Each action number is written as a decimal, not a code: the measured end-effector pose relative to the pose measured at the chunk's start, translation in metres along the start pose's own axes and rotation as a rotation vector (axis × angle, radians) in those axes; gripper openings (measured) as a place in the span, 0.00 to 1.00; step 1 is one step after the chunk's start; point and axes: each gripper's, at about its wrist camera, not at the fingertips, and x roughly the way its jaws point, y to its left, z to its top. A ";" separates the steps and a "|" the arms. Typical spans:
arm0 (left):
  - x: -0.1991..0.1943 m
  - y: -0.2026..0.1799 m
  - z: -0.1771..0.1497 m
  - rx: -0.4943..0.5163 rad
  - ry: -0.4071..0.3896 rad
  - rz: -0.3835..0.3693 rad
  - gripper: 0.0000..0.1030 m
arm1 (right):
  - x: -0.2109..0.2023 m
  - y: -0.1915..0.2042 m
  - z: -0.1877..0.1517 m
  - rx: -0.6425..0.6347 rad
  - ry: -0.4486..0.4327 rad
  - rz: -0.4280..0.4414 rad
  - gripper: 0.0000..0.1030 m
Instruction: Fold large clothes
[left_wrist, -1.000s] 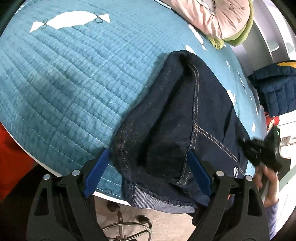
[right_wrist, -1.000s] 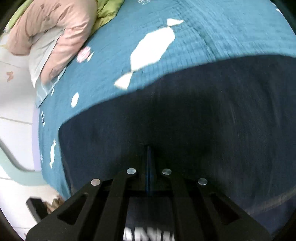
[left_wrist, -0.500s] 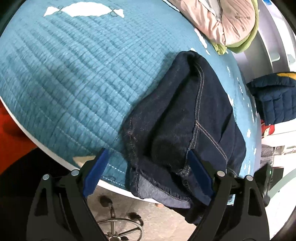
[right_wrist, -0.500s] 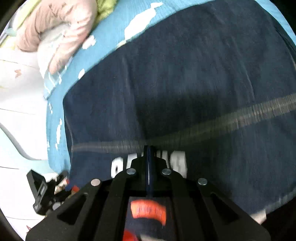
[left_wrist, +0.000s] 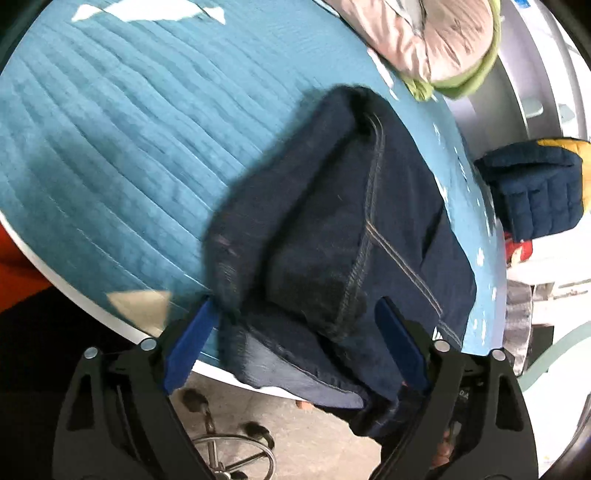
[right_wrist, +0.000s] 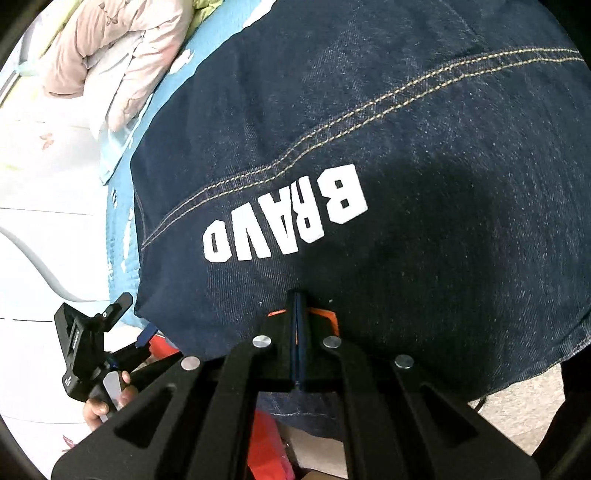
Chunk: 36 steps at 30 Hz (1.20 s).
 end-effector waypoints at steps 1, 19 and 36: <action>0.003 -0.002 0.000 0.015 0.009 0.009 0.82 | 0.000 -0.002 0.002 -0.001 -0.003 0.000 0.00; -0.044 -0.074 0.004 0.197 -0.021 -0.170 0.19 | -0.023 0.104 -0.053 -0.448 -0.198 0.013 0.47; -0.044 -0.130 0.002 0.304 0.048 -0.207 0.19 | -0.002 0.162 -0.065 -0.749 -0.286 0.003 0.59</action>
